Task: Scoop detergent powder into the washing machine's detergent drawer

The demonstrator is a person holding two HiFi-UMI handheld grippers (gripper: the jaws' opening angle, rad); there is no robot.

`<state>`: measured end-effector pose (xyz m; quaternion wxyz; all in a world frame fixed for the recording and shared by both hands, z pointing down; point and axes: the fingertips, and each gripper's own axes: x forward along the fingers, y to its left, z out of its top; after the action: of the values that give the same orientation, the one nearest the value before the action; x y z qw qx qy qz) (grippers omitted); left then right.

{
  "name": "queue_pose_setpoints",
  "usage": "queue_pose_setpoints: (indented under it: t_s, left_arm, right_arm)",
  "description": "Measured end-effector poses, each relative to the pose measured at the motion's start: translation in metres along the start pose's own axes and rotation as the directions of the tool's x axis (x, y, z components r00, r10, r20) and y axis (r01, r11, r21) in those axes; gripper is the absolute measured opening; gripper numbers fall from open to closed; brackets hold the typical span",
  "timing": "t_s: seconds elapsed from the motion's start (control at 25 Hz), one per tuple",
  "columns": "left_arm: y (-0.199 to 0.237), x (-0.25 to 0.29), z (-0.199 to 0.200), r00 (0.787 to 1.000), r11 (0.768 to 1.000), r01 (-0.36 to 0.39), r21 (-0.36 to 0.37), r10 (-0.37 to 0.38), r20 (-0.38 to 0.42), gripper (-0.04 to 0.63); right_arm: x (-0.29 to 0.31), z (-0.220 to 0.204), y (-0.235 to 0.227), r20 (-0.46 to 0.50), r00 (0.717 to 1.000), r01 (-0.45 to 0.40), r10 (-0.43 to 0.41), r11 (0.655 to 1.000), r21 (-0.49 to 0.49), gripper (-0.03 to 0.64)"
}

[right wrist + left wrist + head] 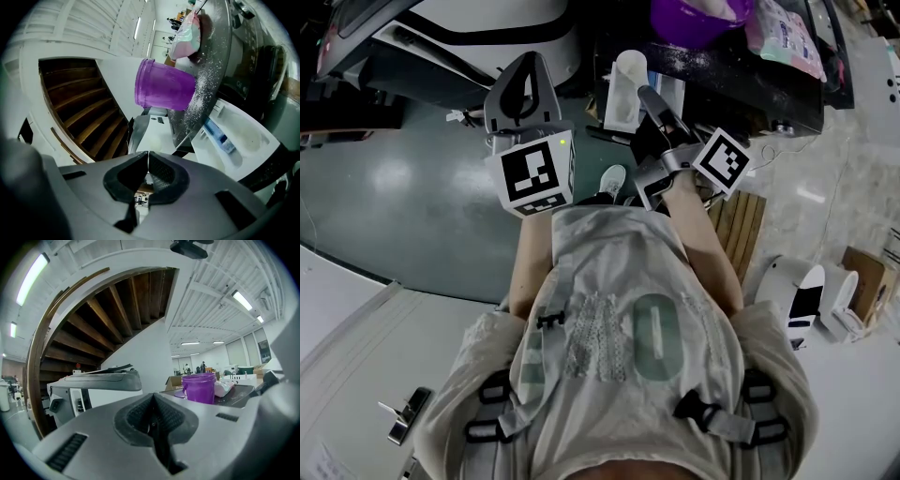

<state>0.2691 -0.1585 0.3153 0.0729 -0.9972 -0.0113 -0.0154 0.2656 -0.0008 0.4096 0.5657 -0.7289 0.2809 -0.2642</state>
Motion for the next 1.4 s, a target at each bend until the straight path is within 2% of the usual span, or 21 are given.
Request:
queue_pose_setpoints:
  t_s: [0.44,1.0,1.12,1.24,1.32,1.4]
  left_arm:
    - [0.002,0.003,-0.01,1.0,1.0,-0.009,-0.009,0.008,-0.027,0.021]
    - [-0.001,0.009,-0.016,0.999,1.0,0.011,-0.011,-0.011,-0.037,0.021]
    - [-0.001,0.01,-0.018,0.999,1.0,0.011,-0.01,-0.011,-0.038,0.021]
    - [-0.001,0.011,-0.02,0.999,1.0,0.012,-0.013,-0.013,-0.043,0.021]
    - [-0.001,0.012,-0.02,0.999,1.0,0.015,-0.015,-0.015,-0.044,0.021]
    - [-0.001,0.012,-0.021,0.999,1.0,0.016,-0.017,-0.016,-0.044,0.021]
  right_arm:
    - [-0.006,-0.01,-0.035,-0.027,0.995,0.102,-0.101,0.993,0.057,0.011]
    - [-0.008,-0.013,-0.049,-0.039,0.987,0.159,-0.158,0.986,0.042,0.011]
    - [-0.007,-0.012,-0.05,-0.049,0.983,0.177,-0.178,0.984,-0.025,0.011]
    - [-0.007,-0.014,-0.052,-0.07,0.971,0.214,-0.228,0.963,-0.167,0.011]
    - [-0.008,-0.014,-0.053,-0.081,0.956,0.246,-0.282,0.92,-0.304,0.011]
    - [-0.009,-0.015,-0.052,-0.087,0.94,0.261,-0.328,0.863,-0.431,0.011]
